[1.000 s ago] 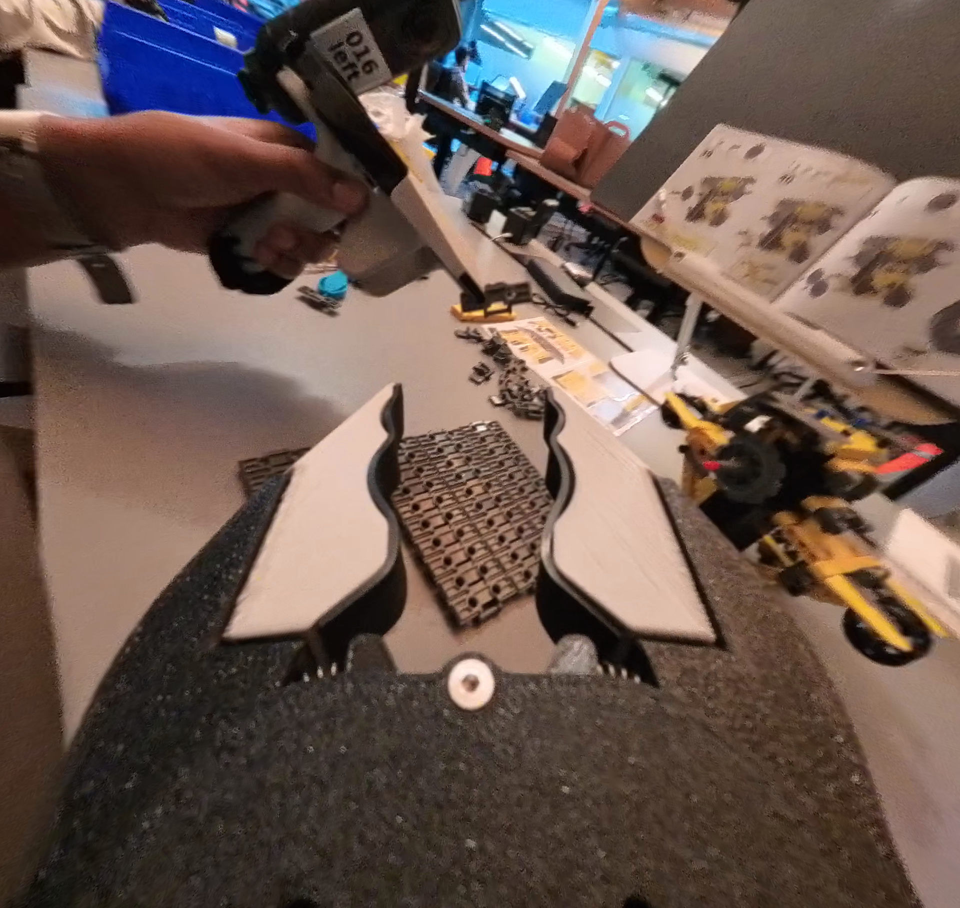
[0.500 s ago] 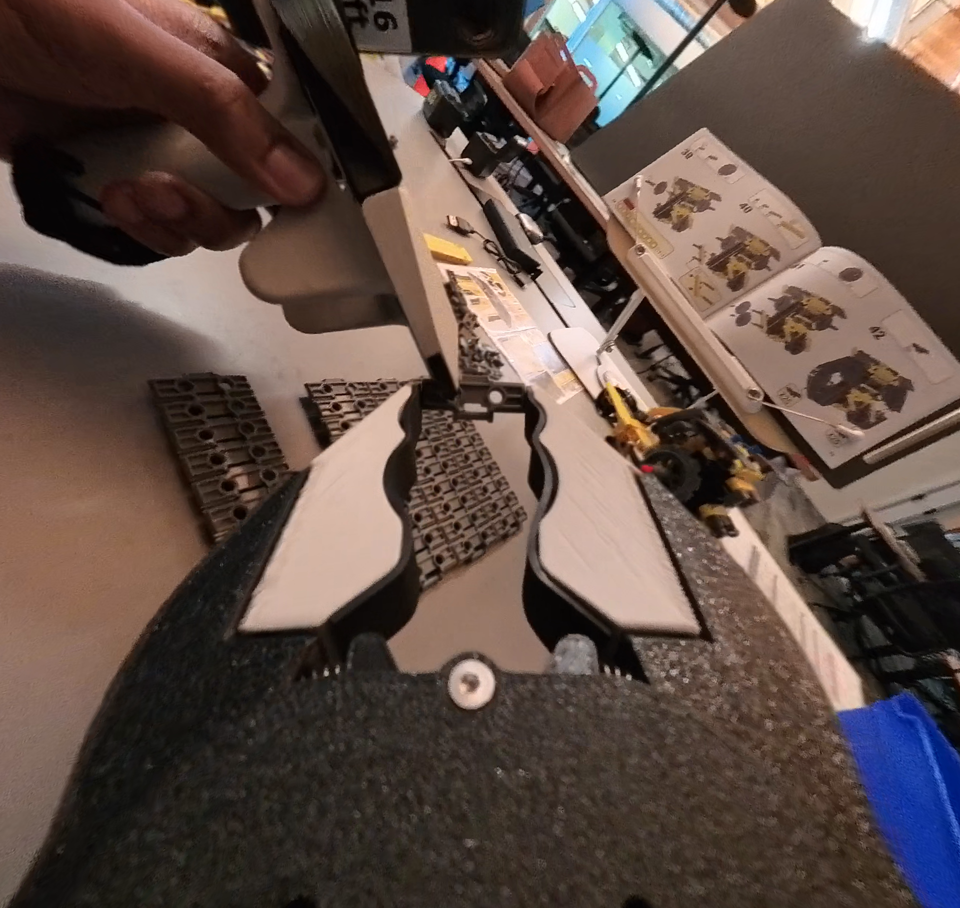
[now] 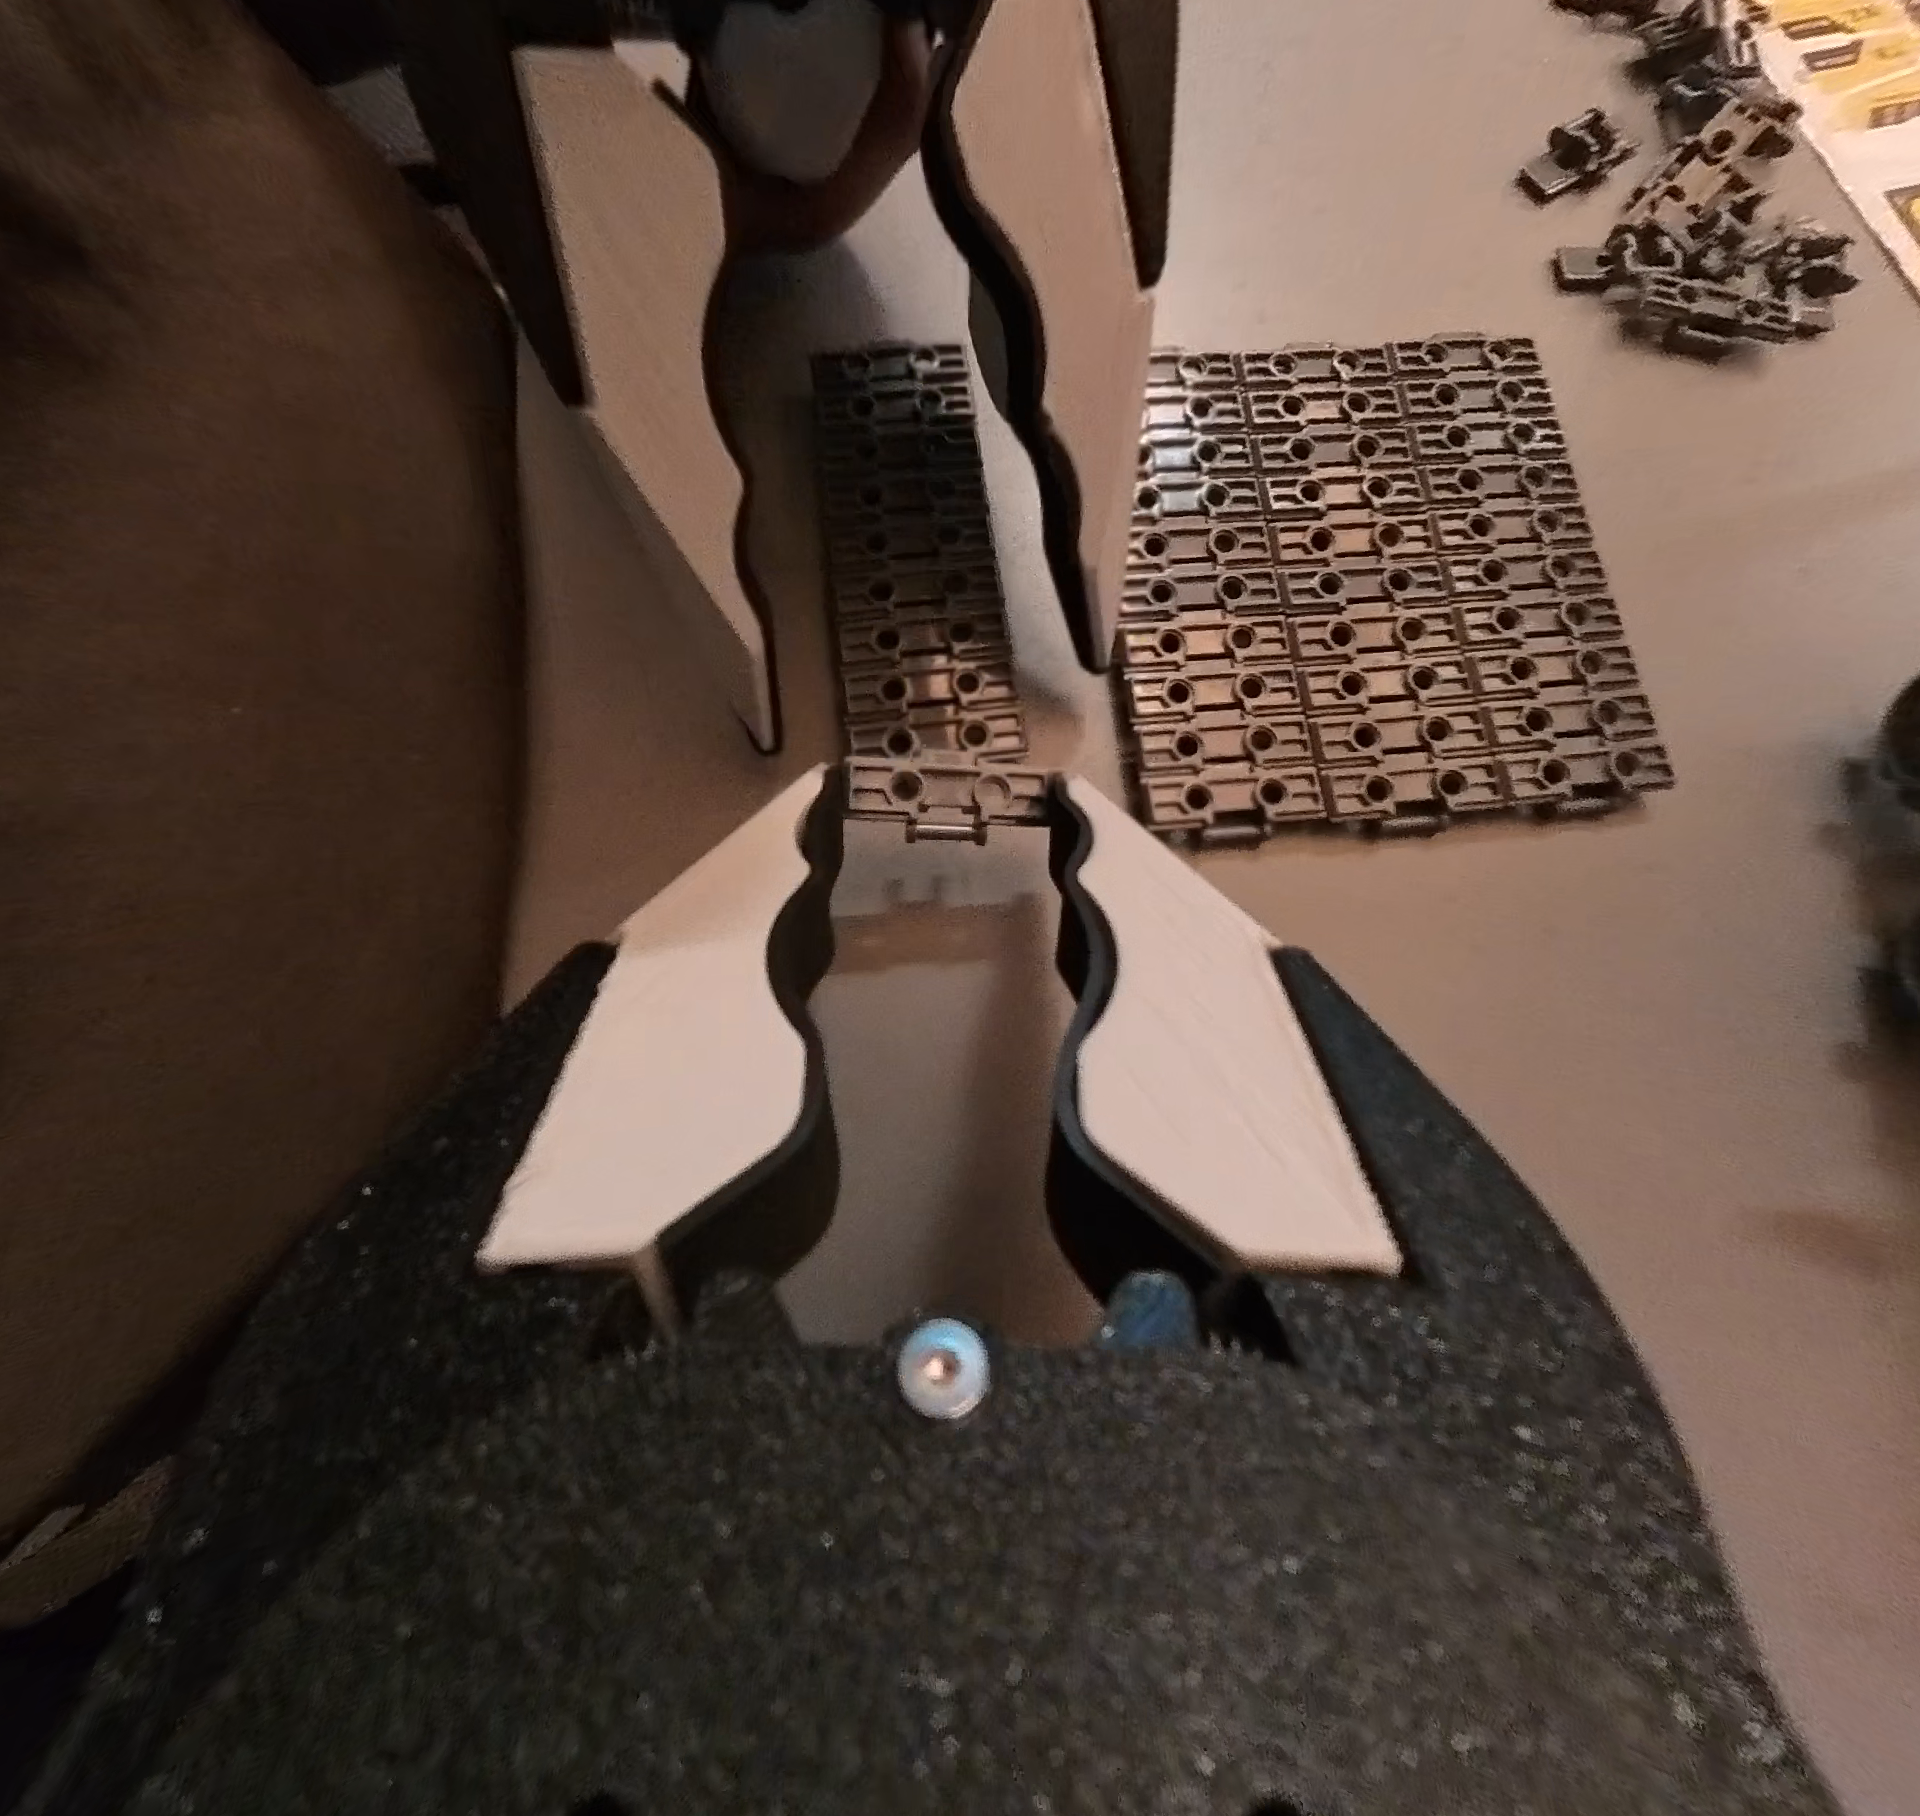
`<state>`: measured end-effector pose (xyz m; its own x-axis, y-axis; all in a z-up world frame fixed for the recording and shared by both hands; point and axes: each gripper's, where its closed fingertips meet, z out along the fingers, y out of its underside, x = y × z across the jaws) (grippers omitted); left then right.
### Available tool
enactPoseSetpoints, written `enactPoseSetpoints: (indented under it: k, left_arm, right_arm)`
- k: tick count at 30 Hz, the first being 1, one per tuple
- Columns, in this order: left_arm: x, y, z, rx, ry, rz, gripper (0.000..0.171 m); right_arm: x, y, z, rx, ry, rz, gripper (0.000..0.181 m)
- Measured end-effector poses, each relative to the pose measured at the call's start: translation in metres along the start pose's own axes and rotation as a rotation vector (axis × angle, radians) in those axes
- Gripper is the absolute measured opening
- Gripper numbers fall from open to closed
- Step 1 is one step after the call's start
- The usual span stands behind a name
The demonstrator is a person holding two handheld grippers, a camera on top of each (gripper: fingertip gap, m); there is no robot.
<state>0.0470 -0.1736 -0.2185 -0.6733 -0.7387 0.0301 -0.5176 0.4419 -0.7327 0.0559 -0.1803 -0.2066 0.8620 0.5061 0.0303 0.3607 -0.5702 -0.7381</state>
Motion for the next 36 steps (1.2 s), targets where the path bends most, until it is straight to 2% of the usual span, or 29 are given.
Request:
enactPoseSetpoints:
  k: [6,14,24,28,32,33,36]
  left_arm:
    - [0.000,0.001,0.002,-0.004,0.003,0.019,0.048]
    - [0.004,0.004,0.006,-0.015,0.028,0.026,0.037]
    - [0.005,0.005,0.006,-0.024,0.039,0.041,0.038]
    - [0.008,0.006,0.006,-0.038,0.057,0.041,0.050]
    - [0.007,0.007,0.004,-0.048,0.039,0.062,0.052]
    - [0.007,0.006,0.003,-0.044,0.039,0.060,0.051]
    - [0.007,0.005,0.001,-0.027,0.045,0.052,0.046]
  right_arm:
    - [0.001,0.009,0.011,-0.070,-0.015,-0.030,0.039]
    - [-0.004,0.010,0.016,-0.076,-0.040,-0.055,0.039]
    - [-0.006,0.007,0.018,-0.059,-0.054,-0.079,0.039]
    - [-0.006,0.008,0.017,-0.066,-0.043,-0.074,0.046]
    - [-0.007,0.004,0.011,-0.045,-0.035,-0.056,0.050]
    - [-0.006,0.000,0.009,-0.029,-0.031,-0.043,0.048]
    - [0.002,-0.008,0.005,0.019,0.003,0.004,0.016]
